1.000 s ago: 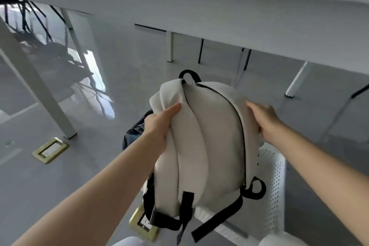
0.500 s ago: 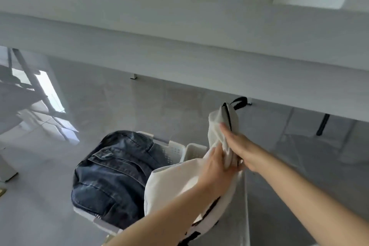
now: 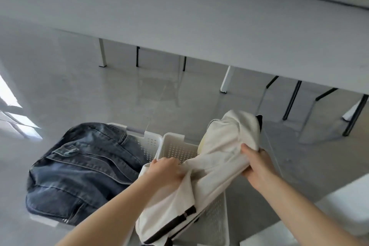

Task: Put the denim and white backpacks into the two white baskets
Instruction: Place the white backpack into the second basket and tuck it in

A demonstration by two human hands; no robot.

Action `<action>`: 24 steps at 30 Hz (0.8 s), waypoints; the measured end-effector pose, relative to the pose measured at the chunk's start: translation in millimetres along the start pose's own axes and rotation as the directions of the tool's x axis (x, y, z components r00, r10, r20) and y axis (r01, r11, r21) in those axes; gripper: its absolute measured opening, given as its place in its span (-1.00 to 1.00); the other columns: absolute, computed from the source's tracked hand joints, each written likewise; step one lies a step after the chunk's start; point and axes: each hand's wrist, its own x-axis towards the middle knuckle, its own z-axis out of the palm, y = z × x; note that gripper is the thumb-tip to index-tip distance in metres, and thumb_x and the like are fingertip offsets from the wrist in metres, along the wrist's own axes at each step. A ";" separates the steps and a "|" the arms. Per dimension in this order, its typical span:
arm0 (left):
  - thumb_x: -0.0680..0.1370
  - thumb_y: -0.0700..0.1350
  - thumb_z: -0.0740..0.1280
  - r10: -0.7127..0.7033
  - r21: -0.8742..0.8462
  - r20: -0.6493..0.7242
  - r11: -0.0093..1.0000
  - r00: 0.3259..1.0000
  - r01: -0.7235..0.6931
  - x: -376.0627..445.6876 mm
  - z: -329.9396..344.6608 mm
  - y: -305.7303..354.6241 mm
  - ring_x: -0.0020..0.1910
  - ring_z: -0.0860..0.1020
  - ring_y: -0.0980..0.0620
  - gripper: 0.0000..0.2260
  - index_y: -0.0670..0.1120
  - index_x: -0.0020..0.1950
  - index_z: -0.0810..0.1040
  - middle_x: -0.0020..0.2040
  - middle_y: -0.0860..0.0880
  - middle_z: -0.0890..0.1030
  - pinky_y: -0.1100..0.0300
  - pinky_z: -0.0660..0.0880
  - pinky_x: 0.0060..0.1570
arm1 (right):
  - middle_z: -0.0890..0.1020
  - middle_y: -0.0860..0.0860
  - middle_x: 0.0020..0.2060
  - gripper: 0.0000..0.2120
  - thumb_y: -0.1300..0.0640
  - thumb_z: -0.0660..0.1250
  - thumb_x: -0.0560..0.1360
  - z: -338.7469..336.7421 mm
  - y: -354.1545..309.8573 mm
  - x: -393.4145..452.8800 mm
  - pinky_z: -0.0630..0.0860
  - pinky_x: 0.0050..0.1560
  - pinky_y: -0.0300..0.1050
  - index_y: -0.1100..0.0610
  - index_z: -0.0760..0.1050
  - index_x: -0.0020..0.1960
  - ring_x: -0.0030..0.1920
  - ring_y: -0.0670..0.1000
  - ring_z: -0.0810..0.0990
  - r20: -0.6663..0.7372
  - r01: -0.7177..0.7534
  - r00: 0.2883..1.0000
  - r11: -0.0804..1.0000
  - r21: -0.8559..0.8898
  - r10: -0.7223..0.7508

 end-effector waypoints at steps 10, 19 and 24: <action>0.54 -0.30 0.23 -0.294 -0.736 -0.586 0.582 0.755 -0.345 -18.9 21.0 15.7 -0.06 0.55 -0.02 -0.81 -0.11 0.01 0.59 -0.13 0.02 0.61 0.19 0.45 0.00 | 0.61 0.14 -0.01 -0.78 0.12 0.27 0.57 -29.9 -16.2 7.8 0.56 -0.09 0.11 0.16 0.43 0.19 -0.08 0.16 0.60 -0.080 -0.071 0.995 0.991 -0.113 0.062; 0.53 -0.34 0.21 -0.146 -0.653 -0.612 0.648 0.778 -0.392 -21.1 52.1 12.1 -0.03 0.43 0.04 -0.75 0.02 -0.07 0.48 -0.13 0.16 0.49 0.22 0.31 -0.01 | 0.10 0.28 0.51 -0.14 0.21 0.37 0.46 -16.7 -17.6 -6.2 0.29 0.34 0.20 0.21 -0.13 0.55 0.44 0.36 0.20 0.130 0.153 0.791 -0.012 -0.988 -0.598; 0.49 -0.27 0.28 -0.069 -0.652 -0.528 0.673 0.847 -0.351 -11.5 46.9 8.4 -0.05 0.54 0.00 -0.82 -0.04 -0.05 0.61 -0.12 0.07 0.57 0.09 0.46 -0.02 | -0.05 0.01 0.57 -0.09 -0.20 0.42 0.36 30.6 15.3 -46.8 -0.10 0.48 0.30 -0.07 -0.02 0.54 0.52 0.23 -0.27 0.750 0.702 0.659 -0.402 -0.588 0.052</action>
